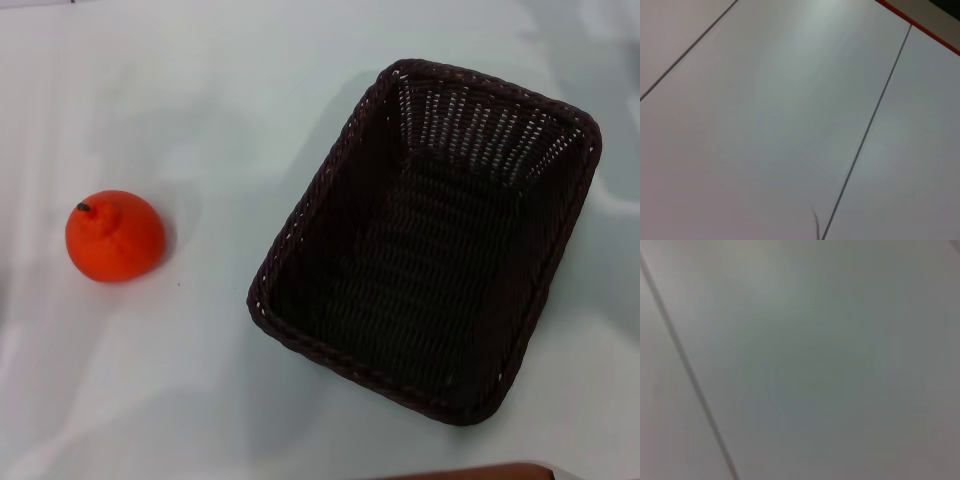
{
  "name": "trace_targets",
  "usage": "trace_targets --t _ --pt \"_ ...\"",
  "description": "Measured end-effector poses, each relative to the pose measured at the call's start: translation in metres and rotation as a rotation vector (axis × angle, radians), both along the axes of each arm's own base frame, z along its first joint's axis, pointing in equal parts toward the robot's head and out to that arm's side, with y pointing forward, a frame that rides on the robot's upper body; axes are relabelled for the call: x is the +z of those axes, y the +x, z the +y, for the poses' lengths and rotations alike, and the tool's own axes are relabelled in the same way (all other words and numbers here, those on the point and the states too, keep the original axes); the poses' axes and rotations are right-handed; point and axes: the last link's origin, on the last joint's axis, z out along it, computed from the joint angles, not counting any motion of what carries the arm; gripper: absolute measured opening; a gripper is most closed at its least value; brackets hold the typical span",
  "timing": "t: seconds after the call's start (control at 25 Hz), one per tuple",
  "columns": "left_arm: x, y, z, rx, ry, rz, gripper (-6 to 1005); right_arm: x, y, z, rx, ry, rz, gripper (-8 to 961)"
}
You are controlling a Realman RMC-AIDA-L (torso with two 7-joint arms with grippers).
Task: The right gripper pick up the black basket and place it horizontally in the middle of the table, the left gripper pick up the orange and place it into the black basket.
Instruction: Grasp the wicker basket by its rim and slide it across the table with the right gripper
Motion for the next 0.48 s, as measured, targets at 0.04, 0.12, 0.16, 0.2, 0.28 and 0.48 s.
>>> trace_targets --t 0.04,0.12,0.16,0.2,0.28,0.48 --pt "0.0 0.0 0.0 0.0 0.0 0.0 883 0.0 -0.003 0.002 0.019 -0.022 -0.009 917" --pt "0.0 0.0 0.0 0.0 0.0 0.001 883 0.001 -0.009 0.007 0.067 -0.094 -0.03 917" --pt "0.0 0.0 0.001 0.0 0.0 0.001 883 0.003 -0.012 0.011 0.089 -0.142 -0.039 917" --pt "0.0 0.0 0.001 0.0 0.0 0.001 884 0.006 -0.016 0.016 0.106 -0.196 -0.05 917" --pt "0.001 0.0 0.001 0.0 0.001 0.001 884 0.012 -0.023 0.026 0.126 -0.307 -0.086 917" --pt "0.001 0.0 0.001 -0.001 0.001 0.002 866 0.029 -0.05 0.045 0.149 -0.688 -0.293 916"
